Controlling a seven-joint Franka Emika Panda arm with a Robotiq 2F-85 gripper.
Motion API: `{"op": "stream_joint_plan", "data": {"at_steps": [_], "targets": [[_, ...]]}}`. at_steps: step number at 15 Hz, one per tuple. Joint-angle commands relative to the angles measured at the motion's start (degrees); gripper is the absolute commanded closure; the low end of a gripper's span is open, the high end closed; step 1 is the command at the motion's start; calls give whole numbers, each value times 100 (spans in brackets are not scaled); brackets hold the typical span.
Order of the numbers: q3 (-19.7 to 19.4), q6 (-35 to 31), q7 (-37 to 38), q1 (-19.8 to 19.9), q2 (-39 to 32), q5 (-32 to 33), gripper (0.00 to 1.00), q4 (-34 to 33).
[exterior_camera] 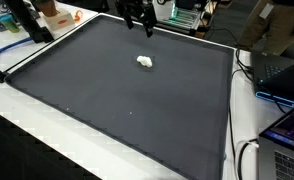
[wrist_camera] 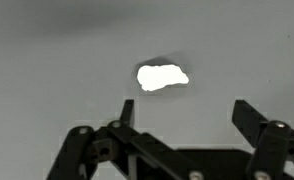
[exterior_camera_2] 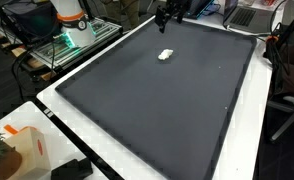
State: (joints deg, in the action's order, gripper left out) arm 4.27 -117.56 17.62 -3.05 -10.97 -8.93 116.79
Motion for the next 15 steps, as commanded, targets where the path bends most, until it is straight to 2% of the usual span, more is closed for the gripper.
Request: {"op": "stream_joint_plan", "data": {"at_steps": [1, 5, 6, 9, 15], "targets": [[-87, 594, -276, 37, -619, -145, 0, -758], [-187, 1248, -271, 130, -1286, -295, 0, -1447], [-188, 889, -222, 2, -869, -83, 0, -1013], [-235, 1050, -225, 59, -1218, -166, 0, -1320], [-224, 2495, -267, 307, -2353, -815, 0, -2673]]}}
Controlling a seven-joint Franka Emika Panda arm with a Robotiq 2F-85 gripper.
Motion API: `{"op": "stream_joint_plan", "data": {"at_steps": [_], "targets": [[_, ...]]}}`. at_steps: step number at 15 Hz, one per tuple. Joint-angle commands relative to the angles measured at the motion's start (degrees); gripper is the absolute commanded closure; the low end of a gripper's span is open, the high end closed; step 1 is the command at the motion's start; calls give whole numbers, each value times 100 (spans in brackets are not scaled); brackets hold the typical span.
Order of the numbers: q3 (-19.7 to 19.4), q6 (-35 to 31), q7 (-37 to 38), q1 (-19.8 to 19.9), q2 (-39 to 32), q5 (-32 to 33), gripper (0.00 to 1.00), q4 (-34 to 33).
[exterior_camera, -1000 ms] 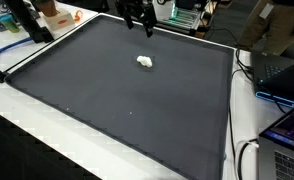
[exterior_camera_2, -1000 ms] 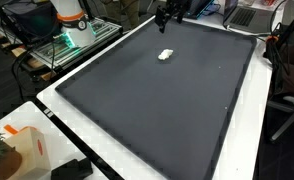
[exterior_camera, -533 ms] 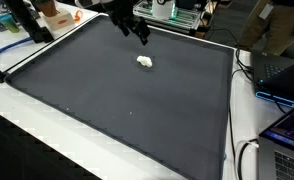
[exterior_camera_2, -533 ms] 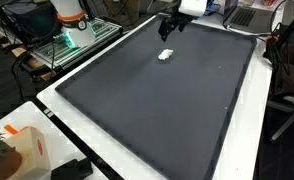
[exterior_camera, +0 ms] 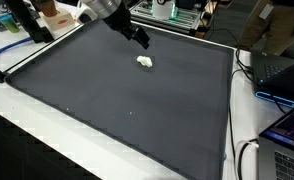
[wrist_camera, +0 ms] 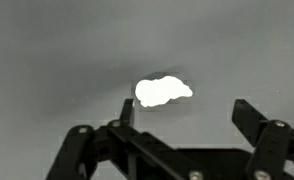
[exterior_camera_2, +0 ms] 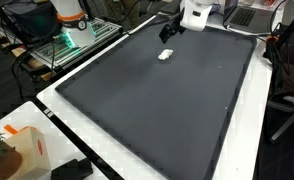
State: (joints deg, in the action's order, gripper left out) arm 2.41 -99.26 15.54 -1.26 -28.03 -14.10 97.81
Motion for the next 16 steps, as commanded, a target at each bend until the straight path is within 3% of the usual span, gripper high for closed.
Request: {"op": "stream_joint_plan", "data": {"at_steps": [1, 6, 7, 16], "targets": [[-56, 876, -33, 165, -812, -363, 0, -988], [-135, 1812, 253, 386, -1535, -813, 0, -1968], [-184, 1436, 55, 231, -1182, -574, 0, -1466], [-313, 1832, 424, 276, -1605, -607, 0, -1977]]}}
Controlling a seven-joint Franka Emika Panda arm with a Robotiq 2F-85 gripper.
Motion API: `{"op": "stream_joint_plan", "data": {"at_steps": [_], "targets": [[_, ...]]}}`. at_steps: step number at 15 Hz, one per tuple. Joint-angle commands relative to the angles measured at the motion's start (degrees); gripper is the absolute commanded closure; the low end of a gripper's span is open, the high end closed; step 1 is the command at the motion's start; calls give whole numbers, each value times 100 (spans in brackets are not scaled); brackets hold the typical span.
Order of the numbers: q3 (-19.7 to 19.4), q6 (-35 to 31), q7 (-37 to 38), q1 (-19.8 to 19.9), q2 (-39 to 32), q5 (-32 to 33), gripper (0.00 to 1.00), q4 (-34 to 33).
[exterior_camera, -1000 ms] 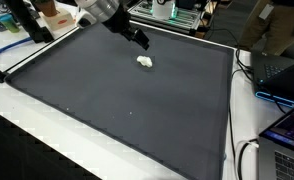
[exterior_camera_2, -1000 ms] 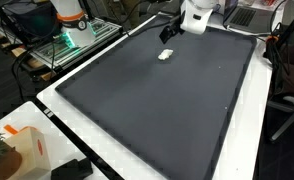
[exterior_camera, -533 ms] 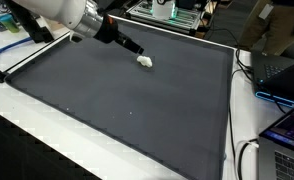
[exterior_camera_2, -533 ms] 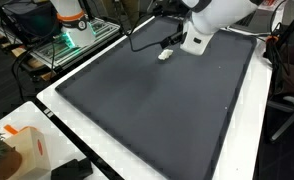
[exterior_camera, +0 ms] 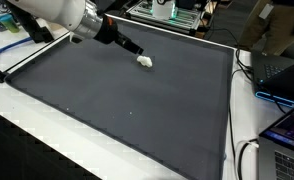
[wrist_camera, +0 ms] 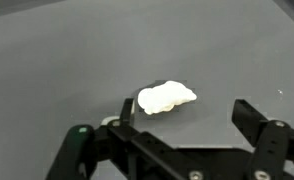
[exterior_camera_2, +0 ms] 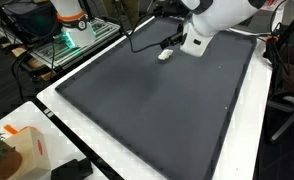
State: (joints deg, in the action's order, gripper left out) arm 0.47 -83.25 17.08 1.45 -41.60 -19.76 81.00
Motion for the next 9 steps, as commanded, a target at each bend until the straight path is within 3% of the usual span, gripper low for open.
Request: {"op": "stream_joint_plan", "data": {"at_steps": [1, 9], "targets": [[-160, 179, 368, -4, -289, -39, 0, -322], [-197, 25, 415, 22, -632, -58, 0, -701]]}}
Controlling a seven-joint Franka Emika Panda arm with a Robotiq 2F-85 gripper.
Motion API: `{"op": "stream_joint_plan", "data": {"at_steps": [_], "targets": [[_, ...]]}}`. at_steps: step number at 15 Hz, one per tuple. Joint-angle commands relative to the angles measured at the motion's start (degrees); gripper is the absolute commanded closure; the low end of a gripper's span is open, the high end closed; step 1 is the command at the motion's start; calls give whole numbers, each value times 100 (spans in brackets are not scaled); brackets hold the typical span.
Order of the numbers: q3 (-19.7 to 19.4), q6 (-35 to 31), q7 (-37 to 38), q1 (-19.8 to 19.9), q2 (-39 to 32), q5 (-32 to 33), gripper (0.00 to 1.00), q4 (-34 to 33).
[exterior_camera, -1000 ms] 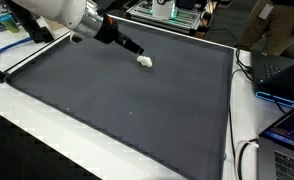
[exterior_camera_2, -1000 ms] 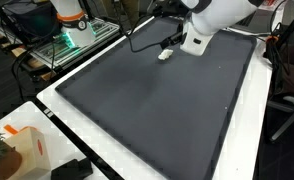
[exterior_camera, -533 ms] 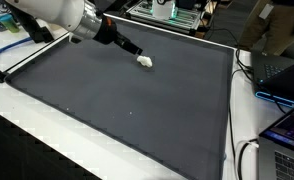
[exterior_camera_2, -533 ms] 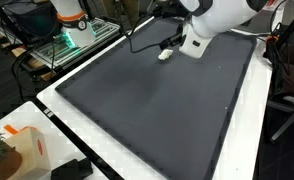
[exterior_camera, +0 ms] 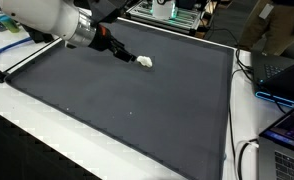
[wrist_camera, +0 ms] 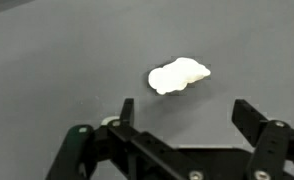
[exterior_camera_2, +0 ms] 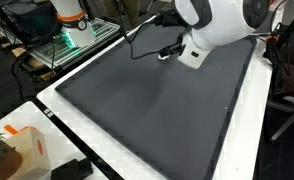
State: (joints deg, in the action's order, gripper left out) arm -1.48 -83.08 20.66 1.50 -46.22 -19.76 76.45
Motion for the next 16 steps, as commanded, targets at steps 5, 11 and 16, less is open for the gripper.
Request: {"op": "stream_joint_plan", "data": {"at_steps": [5, 11, 16], "targets": [[8, -106, 74, -14, -237, -56, 0, -366], [23, -86, 83, -50, -533, 3, 0, -598], [39, -21, 82, -45, -835, 3, 0, -809]]}}
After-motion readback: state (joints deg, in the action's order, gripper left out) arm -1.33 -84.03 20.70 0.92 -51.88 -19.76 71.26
